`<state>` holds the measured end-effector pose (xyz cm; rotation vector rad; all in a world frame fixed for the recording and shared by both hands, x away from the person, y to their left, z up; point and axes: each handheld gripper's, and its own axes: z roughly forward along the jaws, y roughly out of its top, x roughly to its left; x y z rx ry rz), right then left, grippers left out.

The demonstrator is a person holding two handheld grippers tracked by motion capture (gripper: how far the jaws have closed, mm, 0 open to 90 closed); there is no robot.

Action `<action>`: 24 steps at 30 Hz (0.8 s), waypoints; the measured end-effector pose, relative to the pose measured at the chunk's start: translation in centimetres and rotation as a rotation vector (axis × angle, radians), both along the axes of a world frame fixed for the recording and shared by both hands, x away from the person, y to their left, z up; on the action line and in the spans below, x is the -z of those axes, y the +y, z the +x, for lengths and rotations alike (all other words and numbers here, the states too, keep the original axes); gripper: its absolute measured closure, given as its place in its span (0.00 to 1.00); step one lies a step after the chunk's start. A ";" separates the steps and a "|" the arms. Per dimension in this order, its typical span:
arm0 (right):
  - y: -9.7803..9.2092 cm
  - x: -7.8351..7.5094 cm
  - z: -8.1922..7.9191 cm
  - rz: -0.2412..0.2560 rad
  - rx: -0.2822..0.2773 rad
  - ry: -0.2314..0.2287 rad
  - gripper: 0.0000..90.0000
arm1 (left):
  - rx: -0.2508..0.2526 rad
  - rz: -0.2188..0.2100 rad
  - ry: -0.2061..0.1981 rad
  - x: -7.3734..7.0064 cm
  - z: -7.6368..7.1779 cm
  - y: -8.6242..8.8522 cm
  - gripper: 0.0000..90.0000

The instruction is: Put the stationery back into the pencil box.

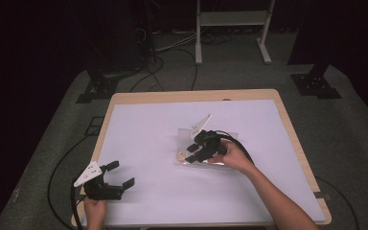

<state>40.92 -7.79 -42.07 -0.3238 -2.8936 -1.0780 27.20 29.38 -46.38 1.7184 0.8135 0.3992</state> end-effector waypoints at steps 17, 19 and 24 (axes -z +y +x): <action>-2.2 0.0 -0.5 -0.009 0.036 0.006 0.54 | 0.005 0.008 0.001 0.0 0.0 -0.1 0.00; -2.4 0.0 -0.5 -0.004 0.036 0.006 0.54 | 0.006 0.010 0.001 0.0 0.0 -0.1 0.00; -2.7 0.0 -0.7 -0.009 0.037 0.000 0.54 | 0.005 0.011 0.000 0.0 0.0 -0.1 0.00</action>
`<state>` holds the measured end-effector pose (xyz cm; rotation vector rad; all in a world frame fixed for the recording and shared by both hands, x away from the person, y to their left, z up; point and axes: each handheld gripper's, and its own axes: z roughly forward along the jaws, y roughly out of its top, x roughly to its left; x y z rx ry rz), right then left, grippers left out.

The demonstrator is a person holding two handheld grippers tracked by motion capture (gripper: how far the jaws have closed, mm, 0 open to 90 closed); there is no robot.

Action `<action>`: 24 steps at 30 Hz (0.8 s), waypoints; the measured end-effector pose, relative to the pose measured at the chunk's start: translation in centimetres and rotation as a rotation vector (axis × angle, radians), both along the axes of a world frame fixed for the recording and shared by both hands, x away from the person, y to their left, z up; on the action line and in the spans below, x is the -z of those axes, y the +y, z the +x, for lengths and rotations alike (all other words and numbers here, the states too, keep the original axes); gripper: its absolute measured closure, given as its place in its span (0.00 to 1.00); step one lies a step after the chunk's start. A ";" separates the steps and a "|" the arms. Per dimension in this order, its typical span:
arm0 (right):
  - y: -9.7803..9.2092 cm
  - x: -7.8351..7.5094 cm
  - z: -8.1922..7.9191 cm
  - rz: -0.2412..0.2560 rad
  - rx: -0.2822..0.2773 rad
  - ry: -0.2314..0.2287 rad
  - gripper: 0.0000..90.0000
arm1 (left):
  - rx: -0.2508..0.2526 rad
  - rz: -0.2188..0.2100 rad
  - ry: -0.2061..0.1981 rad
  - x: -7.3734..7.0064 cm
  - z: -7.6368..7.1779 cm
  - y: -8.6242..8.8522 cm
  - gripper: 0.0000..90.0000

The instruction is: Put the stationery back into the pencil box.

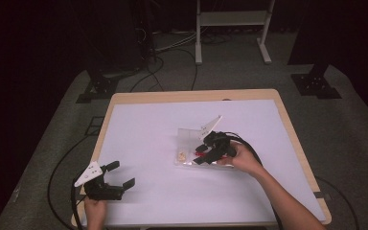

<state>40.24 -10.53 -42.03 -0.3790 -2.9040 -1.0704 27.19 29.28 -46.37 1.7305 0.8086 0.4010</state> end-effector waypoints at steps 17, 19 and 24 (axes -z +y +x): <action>-1.9 0.0 -0.9 0.017 0.047 -0.005 0.49 | -0.002 0.000 0.002 0.0 0.0 -0.1 0.00; -2.1 0.0 -0.8 0.017 0.044 -0.007 0.49 | -0.002 0.000 0.001 0.0 0.0 -0.1 0.00; -2.9 0.1 -1.0 0.025 0.063 -0.007 0.47 | -0.002 0.002 0.002 0.0 0.0 0.0 0.00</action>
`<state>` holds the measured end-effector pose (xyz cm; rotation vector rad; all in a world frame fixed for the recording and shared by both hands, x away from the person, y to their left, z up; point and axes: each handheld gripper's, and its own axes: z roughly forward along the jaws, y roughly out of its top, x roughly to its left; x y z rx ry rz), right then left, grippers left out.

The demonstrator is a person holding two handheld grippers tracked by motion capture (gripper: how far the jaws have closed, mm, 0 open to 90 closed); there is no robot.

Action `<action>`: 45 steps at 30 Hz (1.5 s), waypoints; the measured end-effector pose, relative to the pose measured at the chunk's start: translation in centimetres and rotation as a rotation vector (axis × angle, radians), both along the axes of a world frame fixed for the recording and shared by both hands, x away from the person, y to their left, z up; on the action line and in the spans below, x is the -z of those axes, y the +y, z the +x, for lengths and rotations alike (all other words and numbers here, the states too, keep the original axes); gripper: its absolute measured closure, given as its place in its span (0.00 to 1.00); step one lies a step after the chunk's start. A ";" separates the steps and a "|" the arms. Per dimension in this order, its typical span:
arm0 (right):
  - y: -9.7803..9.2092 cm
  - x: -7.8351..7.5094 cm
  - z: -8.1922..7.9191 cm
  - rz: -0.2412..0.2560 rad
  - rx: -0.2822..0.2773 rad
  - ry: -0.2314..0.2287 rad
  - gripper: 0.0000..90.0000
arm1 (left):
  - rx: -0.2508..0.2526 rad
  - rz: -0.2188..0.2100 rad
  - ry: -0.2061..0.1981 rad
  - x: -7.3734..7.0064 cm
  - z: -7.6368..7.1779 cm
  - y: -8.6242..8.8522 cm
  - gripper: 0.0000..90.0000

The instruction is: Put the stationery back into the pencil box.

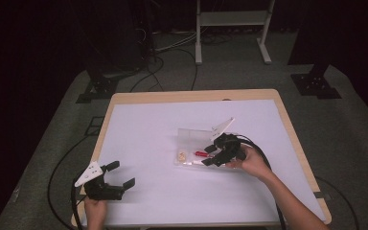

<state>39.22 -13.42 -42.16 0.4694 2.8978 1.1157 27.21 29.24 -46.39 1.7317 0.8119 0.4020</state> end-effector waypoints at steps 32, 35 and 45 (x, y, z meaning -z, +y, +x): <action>-4.2 0.2 -2.0 0.034 0.088 0.005 0.38 | 0.001 0.005 0.001 0.0 0.0 0.0 0.00; -4.6 0.2 -2.2 0.032 0.092 0.000 0.36 | -0.001 0.001 0.001 0.0 0.0 0.0 0.00; -5.8 0.3 -2.8 0.030 0.116 -0.007 0.31 | -0.001 0.003 0.001 0.0 0.0 -0.1 0.00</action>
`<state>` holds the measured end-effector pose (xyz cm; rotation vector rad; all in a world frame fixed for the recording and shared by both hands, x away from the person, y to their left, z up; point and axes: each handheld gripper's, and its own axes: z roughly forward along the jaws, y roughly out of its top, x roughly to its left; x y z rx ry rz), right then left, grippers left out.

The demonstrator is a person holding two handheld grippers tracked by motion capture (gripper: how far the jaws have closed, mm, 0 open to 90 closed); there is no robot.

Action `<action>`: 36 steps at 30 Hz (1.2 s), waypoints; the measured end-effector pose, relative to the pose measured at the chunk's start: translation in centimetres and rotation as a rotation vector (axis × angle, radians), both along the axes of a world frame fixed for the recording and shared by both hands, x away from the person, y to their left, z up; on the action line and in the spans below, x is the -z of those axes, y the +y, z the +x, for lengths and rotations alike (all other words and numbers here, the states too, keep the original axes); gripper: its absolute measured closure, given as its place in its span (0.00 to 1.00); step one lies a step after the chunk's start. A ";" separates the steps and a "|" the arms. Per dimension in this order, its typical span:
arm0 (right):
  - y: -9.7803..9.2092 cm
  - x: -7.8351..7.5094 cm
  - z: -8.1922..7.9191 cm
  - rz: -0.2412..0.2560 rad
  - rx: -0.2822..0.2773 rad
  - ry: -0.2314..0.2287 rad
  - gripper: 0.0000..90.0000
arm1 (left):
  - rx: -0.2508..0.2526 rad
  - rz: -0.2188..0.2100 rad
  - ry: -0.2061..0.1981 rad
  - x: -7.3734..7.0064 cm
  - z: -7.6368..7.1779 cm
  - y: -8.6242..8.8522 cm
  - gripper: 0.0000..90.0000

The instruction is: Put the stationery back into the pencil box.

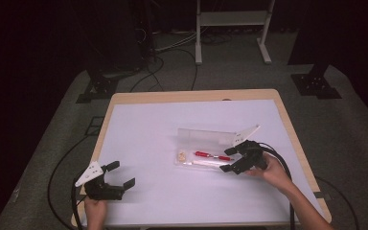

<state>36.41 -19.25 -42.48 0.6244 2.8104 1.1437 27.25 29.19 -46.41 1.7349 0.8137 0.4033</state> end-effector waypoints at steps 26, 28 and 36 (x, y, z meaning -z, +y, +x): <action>-3.6 0.0 -1.9 0.029 0.077 -0.019 0.20 | 0.000 0.009 0.005 0.0 0.0 -0.1 0.00; -3.9 0.1 -2.0 0.033 0.085 -0.018 0.19 | 0.001 0.006 0.005 0.0 0.0 -0.1 0.00; -4.9 0.4 -2.5 0.023 0.095 -0.020 0.17 | -0.002 0.009 0.005 0.0 0.0 -0.1 0.00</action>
